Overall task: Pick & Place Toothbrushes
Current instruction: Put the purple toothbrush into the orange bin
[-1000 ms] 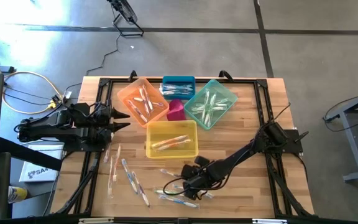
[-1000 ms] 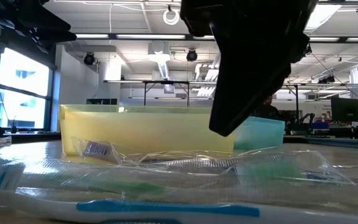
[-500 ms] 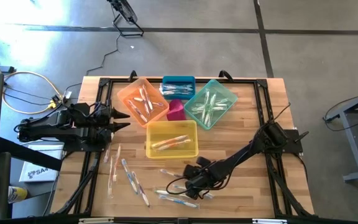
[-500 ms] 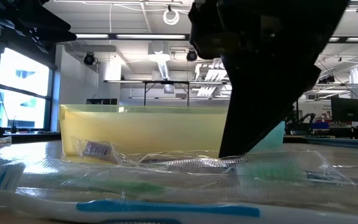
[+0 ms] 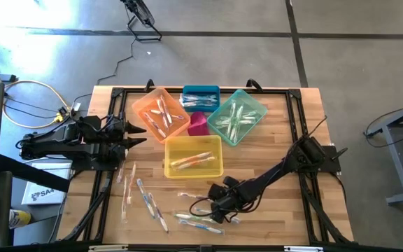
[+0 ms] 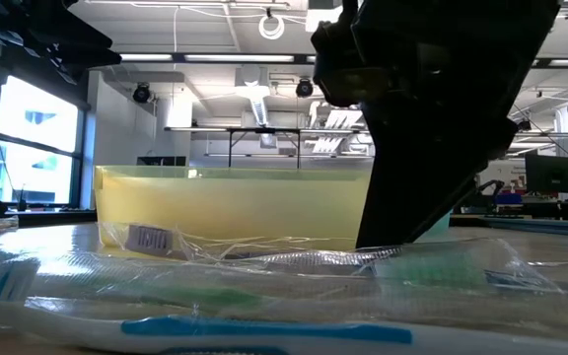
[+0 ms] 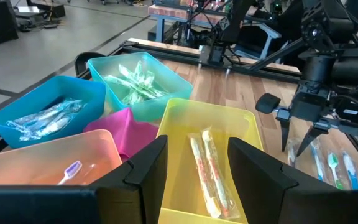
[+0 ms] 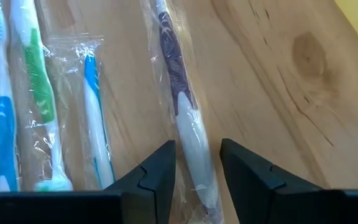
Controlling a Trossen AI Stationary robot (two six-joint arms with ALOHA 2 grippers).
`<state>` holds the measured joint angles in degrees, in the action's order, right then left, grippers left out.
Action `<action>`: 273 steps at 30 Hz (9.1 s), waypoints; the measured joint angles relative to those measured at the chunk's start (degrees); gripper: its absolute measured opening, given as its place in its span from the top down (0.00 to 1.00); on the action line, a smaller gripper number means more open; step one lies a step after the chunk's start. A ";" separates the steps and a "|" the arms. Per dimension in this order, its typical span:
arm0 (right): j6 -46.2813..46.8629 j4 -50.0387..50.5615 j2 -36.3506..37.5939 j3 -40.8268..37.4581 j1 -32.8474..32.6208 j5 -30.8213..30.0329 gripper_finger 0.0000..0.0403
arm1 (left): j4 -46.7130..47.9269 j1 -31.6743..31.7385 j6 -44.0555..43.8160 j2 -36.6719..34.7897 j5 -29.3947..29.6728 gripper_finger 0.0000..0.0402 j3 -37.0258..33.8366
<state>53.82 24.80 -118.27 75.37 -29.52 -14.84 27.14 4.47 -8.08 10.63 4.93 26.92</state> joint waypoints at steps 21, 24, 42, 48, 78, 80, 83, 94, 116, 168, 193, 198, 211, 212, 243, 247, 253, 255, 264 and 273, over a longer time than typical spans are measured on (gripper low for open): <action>-0.09 -0.94 -0.05 -0.17 0.04 0.01 0.96 | -0.02 0.02 0.00 -0.02 0.00 0.59 0.00; -1.28 -1.12 0.27 -0.18 0.04 0.27 0.96 | -0.02 0.01 -0.62 -0.01 -0.02 0.59 0.00; -17.09 -0.10 17.50 -0.19 1.48 -5.92 0.96 | -0.83 0.00 -1.44 -0.02 -0.02 0.59 0.00; -25.15 3.21 25.70 -0.13 5.74 -11.13 0.96 | -1.96 0.02 -1.44 -0.02 -0.02 0.59 0.00; -68.38 1.66 39.22 -8.00 45.23 18.78 0.96 | -4.35 0.02 -7.78 0.56 11.47 0.59 0.00; -69.96 -3.06 39.18 -10.92 48.76 22.87 0.96 | -5.57 0.02 -6.88 0.89 14.06 0.59 0.00; -70.19 -12.77 39.20 -15.42 52.89 29.89 0.96 | -9.37 0.02 -4.79 2.25 15.64 0.59 0.00; -62.32 -40.02 37.91 -25.51 51.17 33.91 0.96 | -30.51 0.07 7.71 19.71 8.97 0.59 0.00; -59.45 -48.22 36.21 -25.70 32.71 13.48 0.96 | -67.43 0.05 10.67 42.27 -6.45 0.59 0.00; -59.58 -46.30 36.23 -25.61 32.50 13.28 0.96 | -66.31 0.09 9.74 54.93 -5.99 0.59 8.87; -59.52 -46.23 36.23 -25.61 32.50 13.48 0.96 | -66.52 0.09 9.11 54.93 -5.23 0.91 8.85; -59.54 -46.19 36.23 -25.61 32.50 13.45 0.96 | -66.47 0.09 9.11 54.93 -5.44 0.93 8.85; -59.28 -46.08 36.25 -25.61 32.54 15.82 0.73 | -66.40 0.04 9.33 54.93 -5.44 0.93 8.81; -59.28 -46.08 36.25 -25.61 32.54 15.86 0.70 | -66.38 0.04 9.33 54.93 -5.42 0.93 8.81; -54.86 -27.22 45.80 -25.57 32.50 7.51 0.36 | -34.05 22.44 -10.86 40.12 -0.33 0.94 8.79; -54.68 -25.16 45.80 -25.57 32.50 7.51 0.38 | -30.09 27.30 -13.84 40.09 -2.59 0.94 8.79; -53.42 -24.61 45.80 -25.57 32.50 7.50 0.39 | -25.20 32.29 -16.70 42.04 -5.56 0.94 8.62; -53.44 -24.41 45.77 -25.57 32.50 7.49 0.40 | -25.76 33.74 -16.80 43.23 -8.34 0.94 8.32; -52.07 -23.66 45.76 -25.58 32.50 7.51 0.42 | -29.28 38.09 -19.43 50.95 -13.02 0.94 4.72; -51.91 -23.26 45.74 -25.59 32.50 7.49 0.42 | -35.44 39.09 -20.97 59.31 -15.10 0.94 3.43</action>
<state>1.91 1.54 -72.53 49.78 2.98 -7.35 -8.31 43.55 -29.05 69.95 -10.17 30.35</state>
